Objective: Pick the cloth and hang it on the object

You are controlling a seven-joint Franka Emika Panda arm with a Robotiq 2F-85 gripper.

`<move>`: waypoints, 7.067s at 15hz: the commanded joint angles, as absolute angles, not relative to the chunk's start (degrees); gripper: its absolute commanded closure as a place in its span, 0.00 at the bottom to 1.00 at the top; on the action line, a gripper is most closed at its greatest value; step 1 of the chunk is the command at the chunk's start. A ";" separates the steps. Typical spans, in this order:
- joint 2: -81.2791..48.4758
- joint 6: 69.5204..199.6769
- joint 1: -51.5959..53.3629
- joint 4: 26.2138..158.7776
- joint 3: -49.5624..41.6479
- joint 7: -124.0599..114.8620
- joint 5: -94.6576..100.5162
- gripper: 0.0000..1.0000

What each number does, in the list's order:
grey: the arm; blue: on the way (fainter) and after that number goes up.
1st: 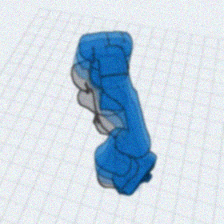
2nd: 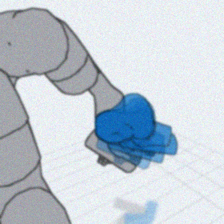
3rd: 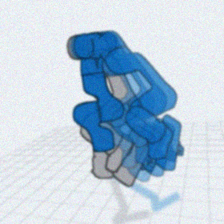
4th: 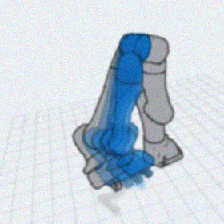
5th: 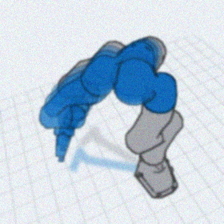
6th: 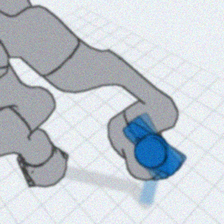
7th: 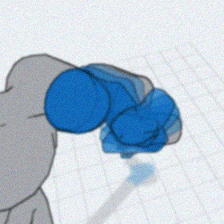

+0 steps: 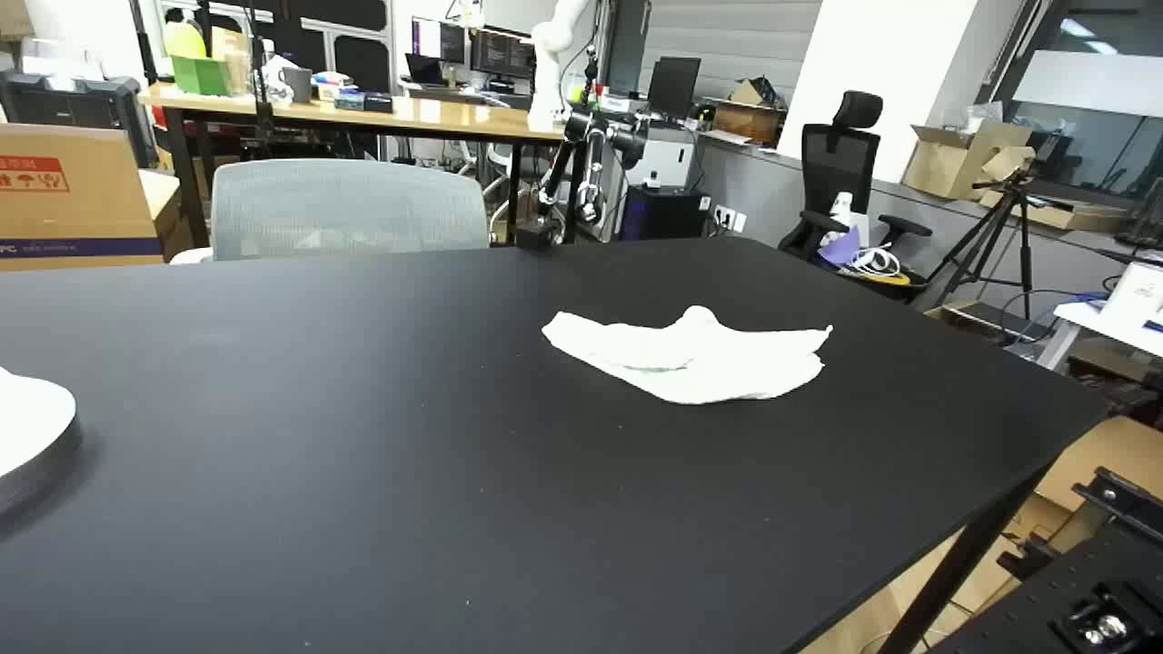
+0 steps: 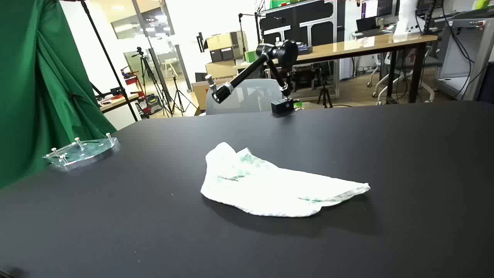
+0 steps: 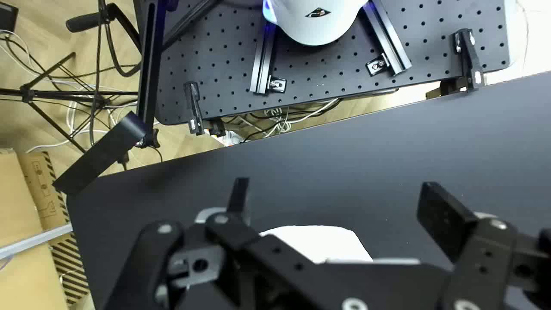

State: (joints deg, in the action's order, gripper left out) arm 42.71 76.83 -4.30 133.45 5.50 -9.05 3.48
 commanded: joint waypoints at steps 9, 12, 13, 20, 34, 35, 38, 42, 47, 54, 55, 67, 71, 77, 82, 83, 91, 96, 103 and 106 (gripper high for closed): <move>42.62 76.81 -3.19 133.32 4.75 -9.62 3.85 0.00; 42.62 76.82 -3.19 133.32 4.75 -9.62 3.85 0.00; 42.62 76.82 -3.19 133.32 4.75 -9.62 3.85 0.00; 34.96 88.27 -0.29 132.64 1.08 6.73 13.33 0.00; 25.47 103.22 -0.44 135.32 -1.22 11.50 22.11 0.00; 24.66 104.93 -0.60 135.67 -1.24 10.91 22.22 0.00; 21.07 110.91 -1.06 136.88 -0.99 8.94 22.84 0.00; 15.66 119.73 -2.68 137.57 -0.09 3.47 27.74 0.00; 14.55 119.65 -2.56 137.69 -0.52 4.46 27.33 0.00; 3.09 125.96 -2.57 135.01 -2.84 17.91 22.62 0.00; 1.50 127.30 -2.73 134.46 -2.96 16.49 21.46 0.00; -5.15 133.44 -2.76 133.36 -2.56 11.68 8.99 0.00; -5.09 133.44 -2.76 133.36 -2.56 11.73 8.99 0.00; -6.39 144.18 -2.62 136.42 -2.82 9.90 11.15 0.00; -9.90 151.46 -2.43 138.73 -3.86 7.91 14.47 0.00; -9.19 150.03 -2.76 138.20 -2.98 10.92 12.38 0.00; -13.65 152.05 -2.05 137.33 -4.38 7.59 16.54 0.00; -18.72 155.02 -1.07 136.33 -5.98 5.32 19.83 0.00; -22.92 160.28 1.12 135.11 -6.87 5.90 19.77 0.43; -22.76 161.36 1.51 135.07 -6.68 6.61 19.18 0.63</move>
